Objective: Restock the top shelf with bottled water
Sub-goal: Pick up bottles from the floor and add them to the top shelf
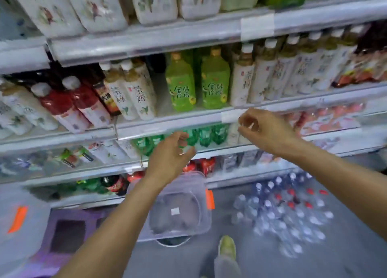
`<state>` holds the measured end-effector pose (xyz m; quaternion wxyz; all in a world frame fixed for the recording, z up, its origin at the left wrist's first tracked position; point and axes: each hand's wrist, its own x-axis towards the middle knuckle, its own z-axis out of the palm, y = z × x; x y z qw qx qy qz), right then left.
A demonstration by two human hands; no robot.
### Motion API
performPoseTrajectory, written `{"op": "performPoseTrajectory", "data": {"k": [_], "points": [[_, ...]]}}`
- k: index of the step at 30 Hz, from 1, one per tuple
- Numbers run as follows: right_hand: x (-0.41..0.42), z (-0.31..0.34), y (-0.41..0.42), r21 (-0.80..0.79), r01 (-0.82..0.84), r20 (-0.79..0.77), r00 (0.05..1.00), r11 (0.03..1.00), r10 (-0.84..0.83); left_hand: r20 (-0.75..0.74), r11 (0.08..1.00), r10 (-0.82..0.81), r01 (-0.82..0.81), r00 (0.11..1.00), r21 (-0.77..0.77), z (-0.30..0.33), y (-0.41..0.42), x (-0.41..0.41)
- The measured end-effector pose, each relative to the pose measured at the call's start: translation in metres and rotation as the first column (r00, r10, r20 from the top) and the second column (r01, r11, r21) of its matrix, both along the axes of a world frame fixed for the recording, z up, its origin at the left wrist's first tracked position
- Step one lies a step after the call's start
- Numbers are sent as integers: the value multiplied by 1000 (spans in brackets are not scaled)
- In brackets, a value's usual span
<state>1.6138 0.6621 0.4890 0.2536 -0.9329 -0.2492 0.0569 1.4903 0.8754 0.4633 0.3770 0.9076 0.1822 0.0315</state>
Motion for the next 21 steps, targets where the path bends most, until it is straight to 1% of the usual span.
{"op": "performPoseTrajectory", "data": {"k": [2,4,7,9,13,16,19,21], "points": [[-6,-38,-23,-5,48,-98,994,999,-48,-86,994,-24,15,996,-107,-36,-20,-4],[-10,-76,-44,-23,90,-203,975,996,-93,-139,981,-56,29,989,-189,-70,-39,-8],[-14,-138,-73,-78,147,-368,915,986,-165,-246,959,-102,30,964,-282,-122,-69,-15],[-16,-181,-93,-148,143,-439,877,979,-195,-302,934,-99,-16,948,-356,-161,-88,-17],[-29,-262,-135,-297,146,-526,799,944,-290,-462,923,-99,-92,881,-373,-240,-126,-12],[-32,-321,-164,-400,132,-585,725,907,-363,-571,904,-119,-149,813,-400,-296,-162,0],[-31,-382,-190,-477,74,-627,670,876,-398,-607,898,-137,-161,783,-410,-358,-195,13],[-29,-427,-206,-502,65,-648,632,862,-425,-646,913,-155,-142,748,-383,-401,-211,20]]}}
